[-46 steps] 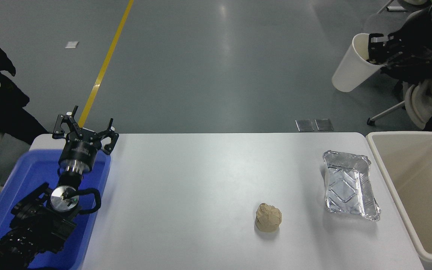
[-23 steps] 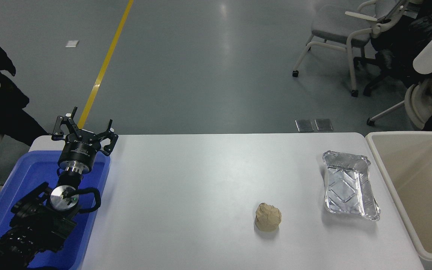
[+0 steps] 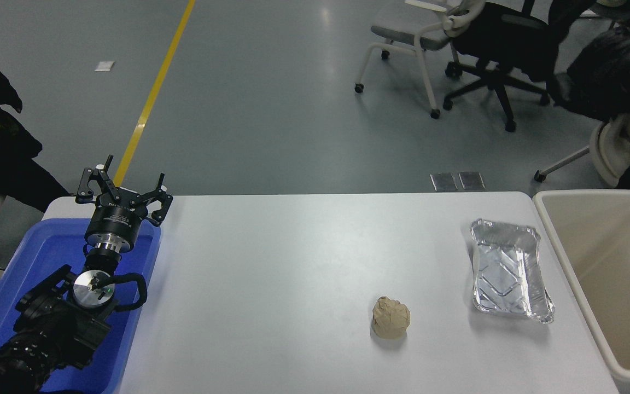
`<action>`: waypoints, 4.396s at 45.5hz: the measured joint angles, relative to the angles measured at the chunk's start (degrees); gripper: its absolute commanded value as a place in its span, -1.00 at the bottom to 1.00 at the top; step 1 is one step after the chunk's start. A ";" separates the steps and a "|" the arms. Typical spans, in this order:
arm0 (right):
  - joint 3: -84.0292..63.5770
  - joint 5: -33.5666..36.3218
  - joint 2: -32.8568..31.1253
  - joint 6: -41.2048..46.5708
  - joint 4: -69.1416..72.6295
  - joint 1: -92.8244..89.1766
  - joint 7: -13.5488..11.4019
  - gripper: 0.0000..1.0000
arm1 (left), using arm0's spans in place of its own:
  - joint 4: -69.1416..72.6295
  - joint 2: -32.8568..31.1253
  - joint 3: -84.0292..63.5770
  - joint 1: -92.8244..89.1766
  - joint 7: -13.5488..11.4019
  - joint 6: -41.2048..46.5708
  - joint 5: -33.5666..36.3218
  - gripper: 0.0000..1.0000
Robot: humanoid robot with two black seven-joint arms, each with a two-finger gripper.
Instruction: Pick up paper cup place in dustbin
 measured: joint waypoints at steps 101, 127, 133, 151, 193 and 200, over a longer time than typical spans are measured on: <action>34.68 1.63 16.59 -19.27 -1.53 -19.94 0.02 1.00 | 0.00 -0.01 0.00 0.01 0.00 0.00 -0.01 0.98; 23.37 0.91 -0.11 -19.07 17.51 6.11 0.00 1.00 | 0.00 -0.02 0.00 -0.04 0.00 0.00 0.00 0.98; 14.71 0.83 -1.36 -18.01 23.33 14.87 -0.02 1.00 | 0.00 -0.02 0.00 -0.02 0.00 0.00 0.00 0.98; 1.71 0.38 -1.18 -4.49 34.47 33.78 -0.35 1.00 | 0.00 -0.01 0.00 -0.02 0.00 0.00 0.00 0.98; -24.25 -0.47 10.14 37.97 60.22 63.66 -0.46 1.00 | 0.00 0.00 0.00 -0.03 0.00 0.00 0.00 0.98; -24.91 -0.43 11.65 40.67 64.86 66.45 -0.45 1.00 | 0.00 0.00 0.00 -0.02 0.00 0.00 0.00 0.98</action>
